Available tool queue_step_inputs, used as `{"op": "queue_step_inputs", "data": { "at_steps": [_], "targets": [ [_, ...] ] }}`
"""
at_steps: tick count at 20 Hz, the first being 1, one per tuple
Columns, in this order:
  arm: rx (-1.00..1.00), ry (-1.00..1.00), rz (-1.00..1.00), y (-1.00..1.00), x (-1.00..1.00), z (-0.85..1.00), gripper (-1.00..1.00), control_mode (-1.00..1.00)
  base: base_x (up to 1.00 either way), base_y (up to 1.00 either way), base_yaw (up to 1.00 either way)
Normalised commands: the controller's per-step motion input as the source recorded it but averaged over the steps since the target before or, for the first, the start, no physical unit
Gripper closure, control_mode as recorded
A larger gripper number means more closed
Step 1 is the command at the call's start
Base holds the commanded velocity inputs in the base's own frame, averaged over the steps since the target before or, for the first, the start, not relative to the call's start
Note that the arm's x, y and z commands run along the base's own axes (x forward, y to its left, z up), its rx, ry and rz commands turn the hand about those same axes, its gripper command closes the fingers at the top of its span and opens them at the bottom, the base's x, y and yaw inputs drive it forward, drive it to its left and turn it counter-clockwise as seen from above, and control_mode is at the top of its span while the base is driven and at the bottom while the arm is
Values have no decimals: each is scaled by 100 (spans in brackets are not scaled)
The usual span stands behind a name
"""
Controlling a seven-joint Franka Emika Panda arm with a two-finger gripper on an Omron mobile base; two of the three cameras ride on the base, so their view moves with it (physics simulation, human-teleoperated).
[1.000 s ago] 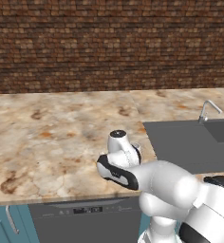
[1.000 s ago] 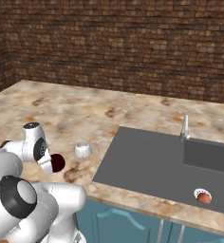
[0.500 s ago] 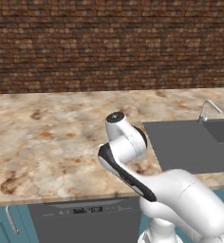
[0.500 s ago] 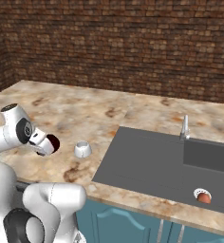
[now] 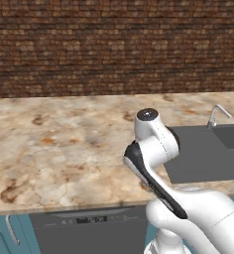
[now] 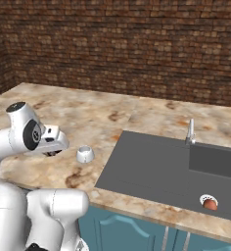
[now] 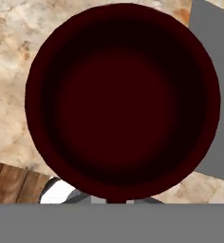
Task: Clear the mugs and bowl far away from the sink.
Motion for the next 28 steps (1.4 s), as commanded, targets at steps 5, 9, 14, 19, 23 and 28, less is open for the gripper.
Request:
{"op": "queue_step_inputs", "data": {
  "at_steps": [5, 9, 14, 19, 23, 28],
  "targets": [
    [32, -5, 2, -40, -32, 26, 100, -100, 0, 0, 0],
    [32, -3, -4, -11, -16, 44, 100, -100, 0, 0, 0],
    [10, 2, -3, -3, 0, 44, 100, -100, 0, 0, 0],
    [7, 5, -12, -26, -5, 20, 100, 100, -4, -16, -10],
    [0, 0, 0, 0, 0, 0, 100, 100, -5, -17, -92],
    [0, 0, 0, 0, 0, 0, 100, 100, 0, 0, -99]
  ]
}}
